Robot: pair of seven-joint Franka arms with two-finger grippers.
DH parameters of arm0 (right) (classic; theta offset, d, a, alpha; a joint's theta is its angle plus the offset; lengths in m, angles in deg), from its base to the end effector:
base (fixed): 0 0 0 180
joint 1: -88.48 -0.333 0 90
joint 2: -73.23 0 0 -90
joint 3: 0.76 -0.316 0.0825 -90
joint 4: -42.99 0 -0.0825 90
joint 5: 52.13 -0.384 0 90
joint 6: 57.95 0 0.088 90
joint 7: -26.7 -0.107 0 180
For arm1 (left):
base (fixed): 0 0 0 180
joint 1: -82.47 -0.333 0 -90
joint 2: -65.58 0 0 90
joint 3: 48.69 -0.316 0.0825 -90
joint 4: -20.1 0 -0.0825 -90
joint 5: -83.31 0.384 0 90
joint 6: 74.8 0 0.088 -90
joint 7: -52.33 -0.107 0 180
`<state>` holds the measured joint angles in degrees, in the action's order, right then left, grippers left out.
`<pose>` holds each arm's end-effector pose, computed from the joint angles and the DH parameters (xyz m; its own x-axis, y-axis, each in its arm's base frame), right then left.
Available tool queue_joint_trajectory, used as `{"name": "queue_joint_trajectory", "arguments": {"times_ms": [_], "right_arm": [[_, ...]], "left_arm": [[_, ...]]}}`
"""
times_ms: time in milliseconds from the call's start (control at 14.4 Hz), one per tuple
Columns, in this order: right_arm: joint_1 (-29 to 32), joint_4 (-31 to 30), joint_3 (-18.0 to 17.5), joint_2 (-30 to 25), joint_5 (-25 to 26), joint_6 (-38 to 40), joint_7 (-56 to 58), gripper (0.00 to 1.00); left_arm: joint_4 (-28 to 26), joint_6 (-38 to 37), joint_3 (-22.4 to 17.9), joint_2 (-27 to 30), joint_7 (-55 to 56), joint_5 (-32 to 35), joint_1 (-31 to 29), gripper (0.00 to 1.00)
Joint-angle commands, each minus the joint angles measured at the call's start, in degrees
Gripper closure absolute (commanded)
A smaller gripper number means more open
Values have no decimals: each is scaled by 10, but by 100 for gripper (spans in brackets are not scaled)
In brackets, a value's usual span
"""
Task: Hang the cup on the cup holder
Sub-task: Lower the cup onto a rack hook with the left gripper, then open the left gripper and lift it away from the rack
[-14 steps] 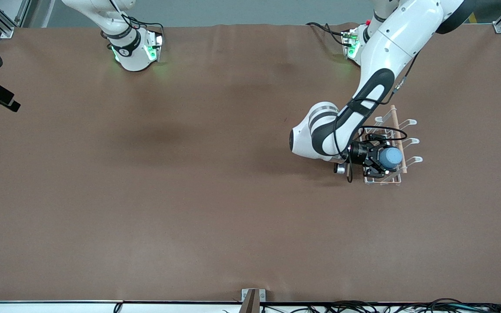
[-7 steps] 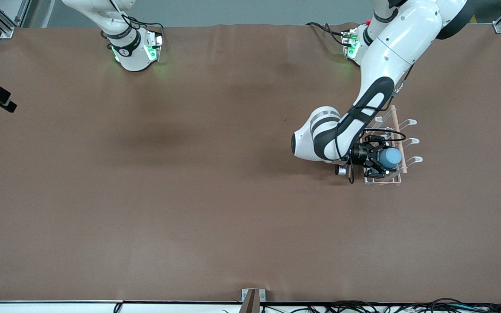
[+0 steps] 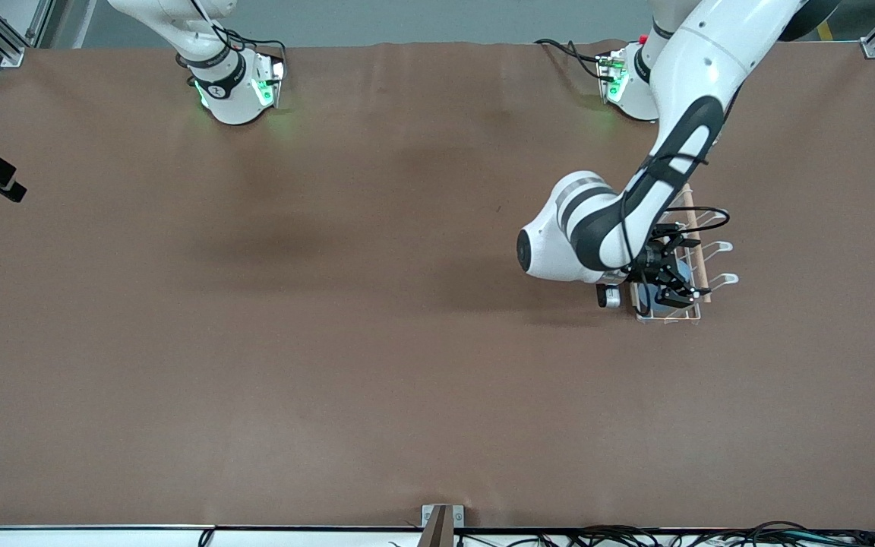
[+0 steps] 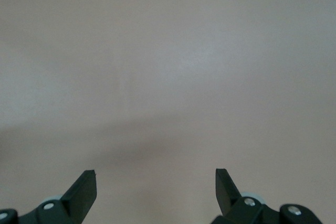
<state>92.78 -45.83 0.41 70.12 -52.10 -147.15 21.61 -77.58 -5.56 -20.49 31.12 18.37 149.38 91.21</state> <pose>0.5339 -0.0515 0.6626 0.9812 -0.1831 0.0606 -0.1831 -0.9831 -0.0060 0.5535 -0.2224 0.2834 0.0572 -0.2985 -0.9527 -0.9984 -0.0171 -0.0546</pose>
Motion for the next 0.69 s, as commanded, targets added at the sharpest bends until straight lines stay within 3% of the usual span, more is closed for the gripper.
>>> {"name": "queue_joint_trajectory", "arguments": {"times_ms": [0,208,416,624], "right_arm": [[4,6,-2,3,9,-2,5,0],[6,7,0,3,9,-2,5,0],[12,6,1,3,9,-3,5,0],[11,6,1,9,9,-13,5,0]], "left_arm": [[20,-3,4,36,1,-28,-4,0],[91,-2,7,53,27,-67,-23,0],[141,17,8,96,79,-152,-56,0],[148,72,6,155,120,-241,-86,0]]}}
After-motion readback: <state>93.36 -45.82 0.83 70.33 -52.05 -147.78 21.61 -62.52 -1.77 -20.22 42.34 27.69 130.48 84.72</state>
